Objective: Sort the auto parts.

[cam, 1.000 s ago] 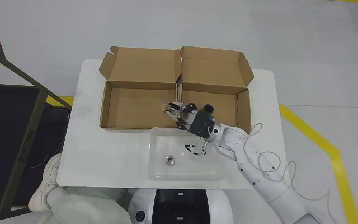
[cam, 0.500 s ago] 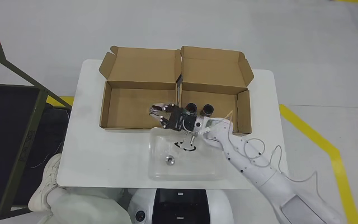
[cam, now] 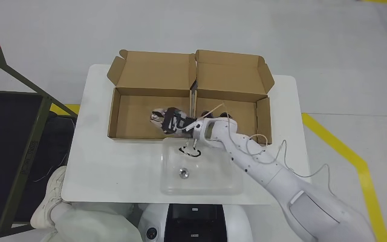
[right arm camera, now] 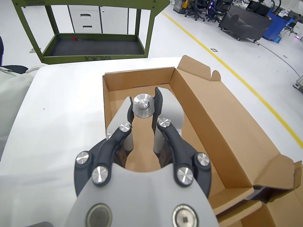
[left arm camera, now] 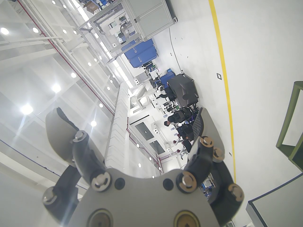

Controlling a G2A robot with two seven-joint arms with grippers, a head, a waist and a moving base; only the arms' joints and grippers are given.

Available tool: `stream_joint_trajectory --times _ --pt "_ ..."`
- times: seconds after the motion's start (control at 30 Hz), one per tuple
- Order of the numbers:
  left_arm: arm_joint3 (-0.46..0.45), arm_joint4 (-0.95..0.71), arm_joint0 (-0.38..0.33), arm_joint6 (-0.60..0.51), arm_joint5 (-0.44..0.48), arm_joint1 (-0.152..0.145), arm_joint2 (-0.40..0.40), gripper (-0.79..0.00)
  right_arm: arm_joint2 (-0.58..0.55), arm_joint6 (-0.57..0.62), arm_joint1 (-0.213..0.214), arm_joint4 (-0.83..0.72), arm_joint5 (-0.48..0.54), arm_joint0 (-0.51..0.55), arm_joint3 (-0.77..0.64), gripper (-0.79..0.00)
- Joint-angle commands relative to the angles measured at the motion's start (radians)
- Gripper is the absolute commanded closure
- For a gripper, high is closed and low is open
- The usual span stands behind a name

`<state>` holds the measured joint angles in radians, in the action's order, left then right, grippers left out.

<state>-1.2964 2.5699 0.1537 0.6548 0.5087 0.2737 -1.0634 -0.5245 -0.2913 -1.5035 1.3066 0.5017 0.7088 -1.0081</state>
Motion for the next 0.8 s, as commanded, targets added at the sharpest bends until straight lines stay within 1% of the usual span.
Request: stream_joint_trajectory --times 0.0,0.3,0.57,0.77 --pt "0.0 0.0 0.0 0.0 0.0 0.0 0.0 -0.785 0.011 0.001 -0.017 -0.013 0.012 -0.018 0.042 0.0" --pt "0.0 0.0 0.0 0.0 0.0 0.0 0.0 -0.785 0.042 -0.011 -0.084 -0.054 0.085 -0.089 0.203 0.0" --pt "0.0 0.0 0.0 0.0 0.0 0.0 0.0 -0.785 0.086 0.05 -0.147 -0.056 0.156 -0.137 0.307 0.0" --pt "0.0 0.0 0.0 0.0 0.0 0.0 0.0 -0.785 0.117 0.089 -0.202 -0.061 0.176 -0.163 0.389 0.0"
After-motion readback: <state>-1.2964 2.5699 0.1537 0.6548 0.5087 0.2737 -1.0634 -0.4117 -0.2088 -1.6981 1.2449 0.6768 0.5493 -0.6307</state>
